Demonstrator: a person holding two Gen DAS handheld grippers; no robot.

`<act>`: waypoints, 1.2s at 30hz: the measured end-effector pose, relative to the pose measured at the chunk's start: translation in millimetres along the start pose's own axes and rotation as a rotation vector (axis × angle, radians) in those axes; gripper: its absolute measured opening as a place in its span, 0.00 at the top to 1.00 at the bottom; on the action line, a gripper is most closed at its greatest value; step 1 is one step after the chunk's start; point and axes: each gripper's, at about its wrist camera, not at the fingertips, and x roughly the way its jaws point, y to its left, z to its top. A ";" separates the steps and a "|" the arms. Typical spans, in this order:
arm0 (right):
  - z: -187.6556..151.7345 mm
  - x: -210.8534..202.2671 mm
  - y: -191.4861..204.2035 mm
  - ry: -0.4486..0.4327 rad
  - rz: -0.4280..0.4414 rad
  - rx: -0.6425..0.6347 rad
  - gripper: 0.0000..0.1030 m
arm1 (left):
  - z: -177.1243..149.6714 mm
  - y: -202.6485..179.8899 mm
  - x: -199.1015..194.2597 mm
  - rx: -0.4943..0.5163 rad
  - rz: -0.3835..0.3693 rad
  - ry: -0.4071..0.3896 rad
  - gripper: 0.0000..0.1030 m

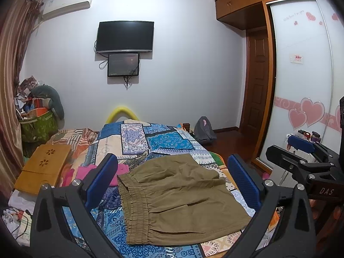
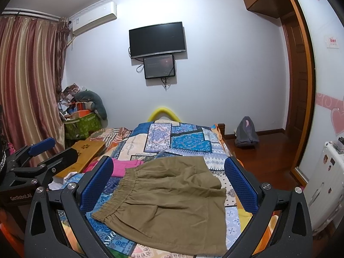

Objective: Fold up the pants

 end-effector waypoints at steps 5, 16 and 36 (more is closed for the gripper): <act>-1.3 1.5 -1.4 0.002 0.006 0.009 0.00 | 0.8 -1.2 -0.3 0.003 0.000 -0.002 0.00; -2.1 1.4 -1.1 0.001 0.003 0.003 0.00 | 2.1 -1.9 0.1 0.000 0.000 0.000 0.00; -2.6 1.2 -0.8 -0.001 0.000 -0.001 0.00 | 4.8 -2.5 -0.4 -0.006 -0.003 -0.001 0.00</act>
